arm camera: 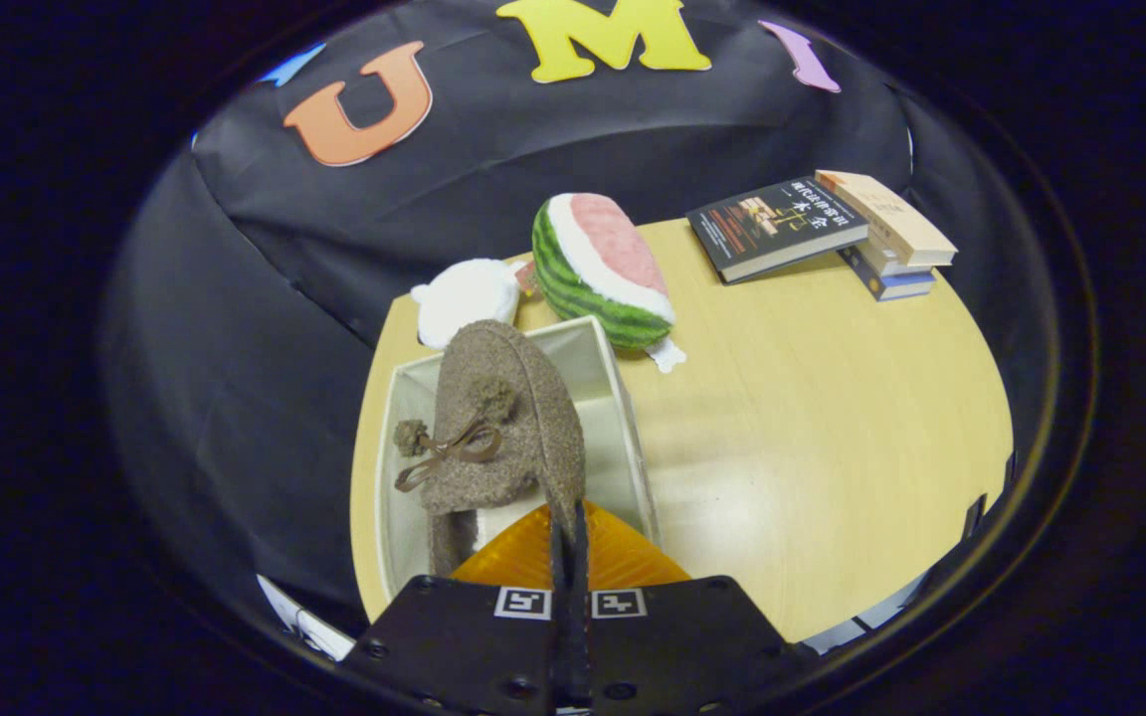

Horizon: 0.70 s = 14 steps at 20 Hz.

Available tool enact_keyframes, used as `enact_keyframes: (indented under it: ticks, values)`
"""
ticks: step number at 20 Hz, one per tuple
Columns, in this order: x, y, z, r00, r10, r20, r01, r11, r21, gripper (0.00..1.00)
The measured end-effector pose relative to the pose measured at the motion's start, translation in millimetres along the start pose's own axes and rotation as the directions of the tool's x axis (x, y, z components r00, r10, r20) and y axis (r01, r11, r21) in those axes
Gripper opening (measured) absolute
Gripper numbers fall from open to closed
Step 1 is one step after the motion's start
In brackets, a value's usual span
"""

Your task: Open the storage box then place both shoes into the box .Put the left shoe in first, then the right shoe, with the right side of both shoes facing outward in a uniform manner.

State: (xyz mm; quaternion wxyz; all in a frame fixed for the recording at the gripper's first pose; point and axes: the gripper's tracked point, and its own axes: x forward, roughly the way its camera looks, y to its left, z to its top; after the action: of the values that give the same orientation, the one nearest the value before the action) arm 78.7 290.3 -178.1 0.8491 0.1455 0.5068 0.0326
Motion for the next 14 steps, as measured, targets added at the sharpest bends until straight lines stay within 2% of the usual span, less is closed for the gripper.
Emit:
enact_keyframes:
  ticks: [6, 9, 14]
  values:
    - [23, -10, -17, 0.993, -0.12, 0.005, 0.12, 0.992, -0.049, 0.0]
    - [35, -11, -27, 0.991, -0.131, -0.022, 0.13, 0.99, -0.047, 0.01]
    - [29, -4, -17, 0.993, -0.118, 0.029, 0.12, 0.989, -0.09, 0.1]
